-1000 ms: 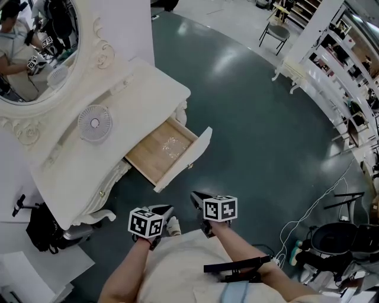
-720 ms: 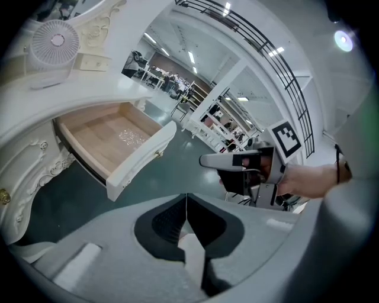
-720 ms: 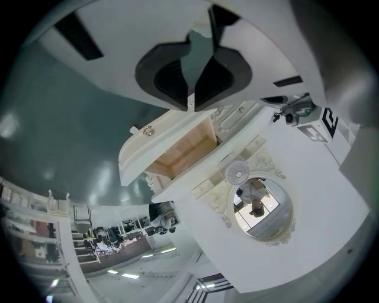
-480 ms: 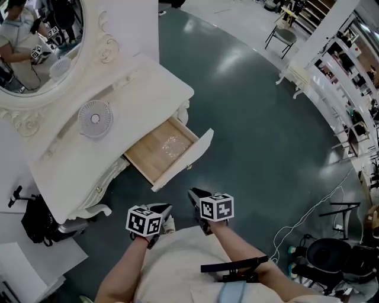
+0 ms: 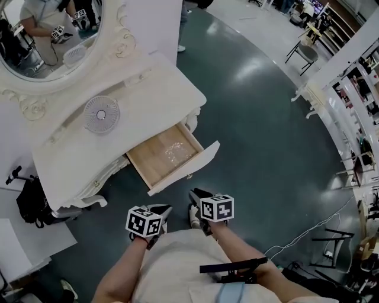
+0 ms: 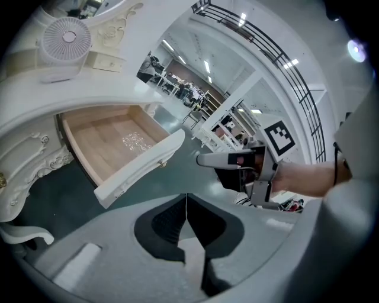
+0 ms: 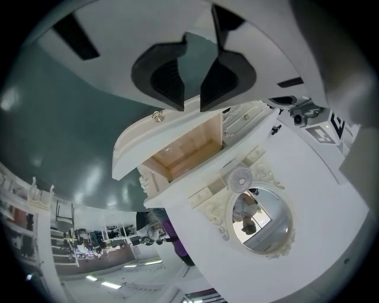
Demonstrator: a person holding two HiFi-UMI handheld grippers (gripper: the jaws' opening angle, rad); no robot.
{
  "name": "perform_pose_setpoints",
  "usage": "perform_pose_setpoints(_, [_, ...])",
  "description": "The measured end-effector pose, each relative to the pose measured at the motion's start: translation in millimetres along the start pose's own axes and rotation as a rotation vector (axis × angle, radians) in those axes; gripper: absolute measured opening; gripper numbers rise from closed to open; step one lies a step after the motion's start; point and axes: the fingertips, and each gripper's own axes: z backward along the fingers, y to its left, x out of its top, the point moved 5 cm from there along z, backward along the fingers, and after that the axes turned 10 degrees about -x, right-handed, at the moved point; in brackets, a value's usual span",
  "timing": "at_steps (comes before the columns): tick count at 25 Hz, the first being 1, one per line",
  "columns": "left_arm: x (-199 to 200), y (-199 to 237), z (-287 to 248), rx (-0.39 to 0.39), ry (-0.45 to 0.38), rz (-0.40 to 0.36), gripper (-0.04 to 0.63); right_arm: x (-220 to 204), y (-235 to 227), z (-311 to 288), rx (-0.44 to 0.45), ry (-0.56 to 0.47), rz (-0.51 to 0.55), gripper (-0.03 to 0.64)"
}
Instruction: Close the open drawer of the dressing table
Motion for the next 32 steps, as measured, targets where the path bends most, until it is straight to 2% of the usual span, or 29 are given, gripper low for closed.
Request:
perform_pose_setpoints(11, [26.4, 3.8, -29.8, 0.071, -0.078, 0.099, 0.011, 34.2, -34.6, -29.9, 0.054, 0.104, 0.133, 0.114])
perform_pose_setpoints(22, [31.7, 7.2, -51.8, 0.129, -0.159, 0.187, 0.011, 38.5, -47.6, -63.2, 0.104, 0.188, 0.239, 0.117])
perform_pose_setpoints(28, [35.6, 12.4, -54.5, 0.149, -0.215, 0.199, 0.011, 34.4, -48.8, -78.6, 0.121, 0.222, 0.296, 0.133])
perform_pose_setpoints(32, [34.5, 19.2, -55.7, 0.164, -0.218, 0.204, 0.011, 29.6, -49.1, -94.6, 0.120, 0.232, 0.344, 0.152])
